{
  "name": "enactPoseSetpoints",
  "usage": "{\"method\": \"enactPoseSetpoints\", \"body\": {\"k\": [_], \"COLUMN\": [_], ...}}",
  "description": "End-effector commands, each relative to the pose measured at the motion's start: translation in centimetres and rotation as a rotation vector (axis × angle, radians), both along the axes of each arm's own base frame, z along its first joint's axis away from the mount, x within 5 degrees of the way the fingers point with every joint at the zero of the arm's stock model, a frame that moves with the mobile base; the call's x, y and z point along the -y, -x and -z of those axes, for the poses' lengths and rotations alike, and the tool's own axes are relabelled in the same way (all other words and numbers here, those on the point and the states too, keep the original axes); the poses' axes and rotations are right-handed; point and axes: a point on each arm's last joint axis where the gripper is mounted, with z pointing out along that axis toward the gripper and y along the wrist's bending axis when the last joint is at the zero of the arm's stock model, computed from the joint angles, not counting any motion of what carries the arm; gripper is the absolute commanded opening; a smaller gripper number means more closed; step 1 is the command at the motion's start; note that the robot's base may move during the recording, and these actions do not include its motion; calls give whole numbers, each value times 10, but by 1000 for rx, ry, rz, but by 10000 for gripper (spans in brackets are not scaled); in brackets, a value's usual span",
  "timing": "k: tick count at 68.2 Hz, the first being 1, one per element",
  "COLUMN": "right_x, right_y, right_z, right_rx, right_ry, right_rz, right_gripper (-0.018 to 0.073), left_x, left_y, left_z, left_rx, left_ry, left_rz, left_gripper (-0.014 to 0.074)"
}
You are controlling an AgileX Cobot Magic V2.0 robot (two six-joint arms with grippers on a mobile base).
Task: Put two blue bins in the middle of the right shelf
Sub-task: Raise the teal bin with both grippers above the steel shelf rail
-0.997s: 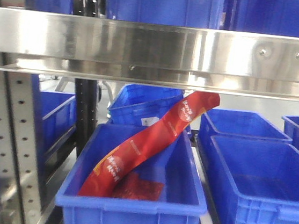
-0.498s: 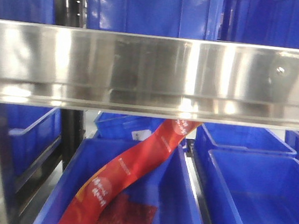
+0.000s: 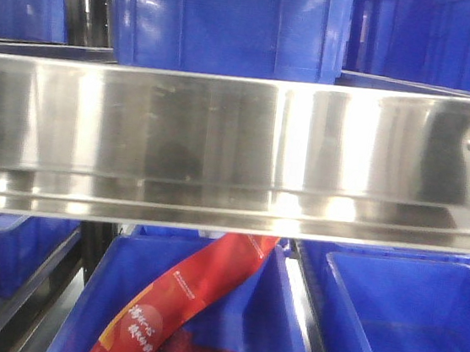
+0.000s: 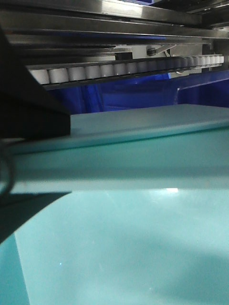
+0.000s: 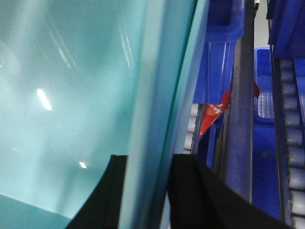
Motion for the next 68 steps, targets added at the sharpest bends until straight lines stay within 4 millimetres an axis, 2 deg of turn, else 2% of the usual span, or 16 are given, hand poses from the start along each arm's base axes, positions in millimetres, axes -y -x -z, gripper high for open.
{"method": "enactPoseSetpoints", "body": {"k": [1, 68], "right_x": [4, 4], "right_y": [2, 2], "right_z": [-11, -11], "right_rx": [68, 68], "right_ry": [-17, -17], "right_rz": [11, 11], "right_gripper": [-154, -154], "left_x": [-4, -4], "left_y": [1, 1], "left_z": [-38, -38], "left_rx": [294, 294], "left_ry": [173, 173], "left_rz": [-56, -56], "left_gripper": [-111, -111]}}
